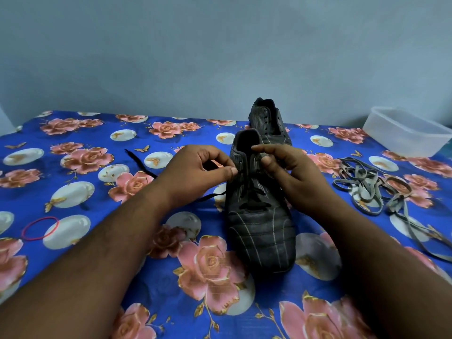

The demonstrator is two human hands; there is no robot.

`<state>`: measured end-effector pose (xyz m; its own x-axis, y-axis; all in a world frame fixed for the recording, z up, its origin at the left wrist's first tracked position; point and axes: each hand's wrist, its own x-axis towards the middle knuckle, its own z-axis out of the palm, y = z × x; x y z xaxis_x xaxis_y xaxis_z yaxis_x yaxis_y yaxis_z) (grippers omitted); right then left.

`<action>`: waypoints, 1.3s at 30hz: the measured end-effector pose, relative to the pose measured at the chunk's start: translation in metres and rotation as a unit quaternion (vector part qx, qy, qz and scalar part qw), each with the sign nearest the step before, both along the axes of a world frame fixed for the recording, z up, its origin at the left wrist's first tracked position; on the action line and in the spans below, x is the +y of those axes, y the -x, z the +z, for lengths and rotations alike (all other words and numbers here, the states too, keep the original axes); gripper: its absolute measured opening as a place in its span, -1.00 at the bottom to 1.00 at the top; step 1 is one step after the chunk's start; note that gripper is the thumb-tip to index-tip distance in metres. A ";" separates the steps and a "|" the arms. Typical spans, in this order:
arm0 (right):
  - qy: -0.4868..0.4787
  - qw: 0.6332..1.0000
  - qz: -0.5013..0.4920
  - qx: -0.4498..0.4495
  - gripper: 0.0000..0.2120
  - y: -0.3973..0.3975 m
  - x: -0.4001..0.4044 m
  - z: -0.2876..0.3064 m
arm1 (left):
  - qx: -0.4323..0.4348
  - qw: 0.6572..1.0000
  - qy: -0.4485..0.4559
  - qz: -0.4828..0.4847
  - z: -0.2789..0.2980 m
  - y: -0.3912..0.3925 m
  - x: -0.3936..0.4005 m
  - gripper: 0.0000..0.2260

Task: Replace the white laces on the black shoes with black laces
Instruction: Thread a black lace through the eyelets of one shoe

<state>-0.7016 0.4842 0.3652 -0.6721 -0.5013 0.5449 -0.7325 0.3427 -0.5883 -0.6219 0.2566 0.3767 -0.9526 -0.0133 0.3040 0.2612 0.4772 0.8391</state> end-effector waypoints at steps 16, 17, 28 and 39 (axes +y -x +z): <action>-0.033 0.999 0.015 -0.028 -0.72 -0.012 0.008 0.014 | -0.097 0.980 -0.123 0.124 -0.003 0.010 -0.032 -0.88; -0.025 0.999 0.018 -0.039 -0.73 -0.011 0.008 0.014 | -0.094 0.978 -0.125 0.141 -0.003 0.011 -0.034 -0.87; 0.000 0.998 0.023 -0.057 -0.71 -0.007 0.010 0.009 | 0.005 0.999 0.026 0.017 -0.002 0.004 -0.010 -0.79; -0.008 0.999 0.010 -0.049 -0.69 -0.010 0.011 0.013 | -0.024 1.000 0.004 0.006 -0.006 0.005 -0.015 -0.89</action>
<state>-0.6914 0.4949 0.3783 -0.7113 -0.5239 0.4685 -0.6787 0.3390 -0.6515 -0.6273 0.2419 0.3710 -0.9661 -0.0221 0.2572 0.2144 0.4867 0.8469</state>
